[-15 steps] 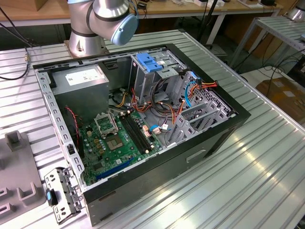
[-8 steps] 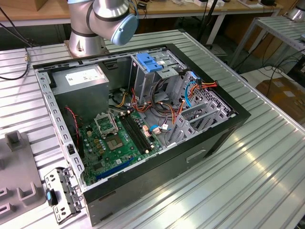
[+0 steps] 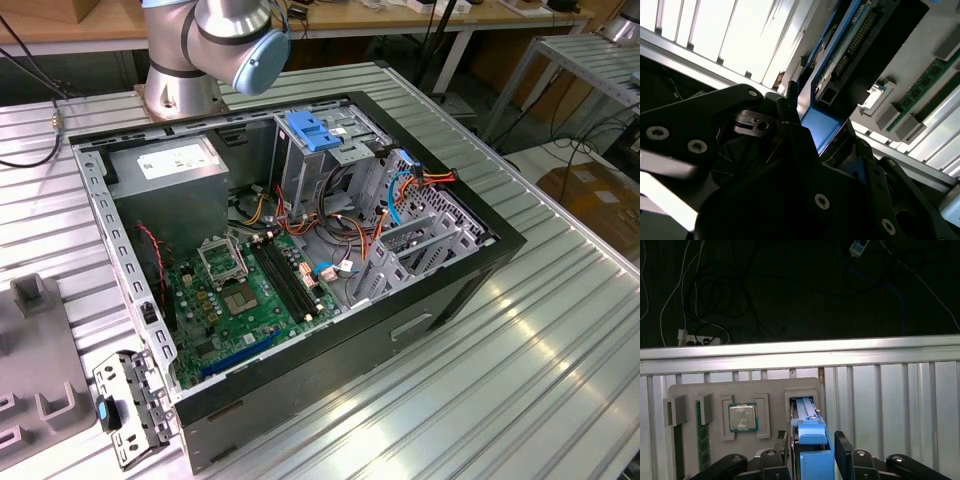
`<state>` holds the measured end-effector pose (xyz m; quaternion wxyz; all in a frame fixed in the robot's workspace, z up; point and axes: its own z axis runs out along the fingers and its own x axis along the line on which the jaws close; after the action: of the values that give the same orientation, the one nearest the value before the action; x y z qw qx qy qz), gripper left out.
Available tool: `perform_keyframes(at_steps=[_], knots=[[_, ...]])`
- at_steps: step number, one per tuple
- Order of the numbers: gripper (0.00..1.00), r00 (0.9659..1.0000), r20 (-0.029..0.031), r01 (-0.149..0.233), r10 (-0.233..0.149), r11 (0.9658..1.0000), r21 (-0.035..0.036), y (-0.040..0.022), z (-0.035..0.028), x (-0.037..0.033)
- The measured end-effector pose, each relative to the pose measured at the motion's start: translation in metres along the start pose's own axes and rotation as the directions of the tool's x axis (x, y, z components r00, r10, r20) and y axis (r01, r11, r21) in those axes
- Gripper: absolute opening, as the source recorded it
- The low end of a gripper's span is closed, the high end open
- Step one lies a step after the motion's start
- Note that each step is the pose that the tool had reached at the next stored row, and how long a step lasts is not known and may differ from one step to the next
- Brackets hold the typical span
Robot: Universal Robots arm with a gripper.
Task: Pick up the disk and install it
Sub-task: 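Pick up the disk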
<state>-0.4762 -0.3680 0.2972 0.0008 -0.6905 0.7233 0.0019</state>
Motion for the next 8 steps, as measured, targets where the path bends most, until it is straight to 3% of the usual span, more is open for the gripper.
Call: perform_keyframes(at_steps=[8], knots=[[0.49, 0.9999, 0.0001, 0.016, -0.016, 0.9999, 0.0002, -0.0005, 0.0001, -0.0001]])
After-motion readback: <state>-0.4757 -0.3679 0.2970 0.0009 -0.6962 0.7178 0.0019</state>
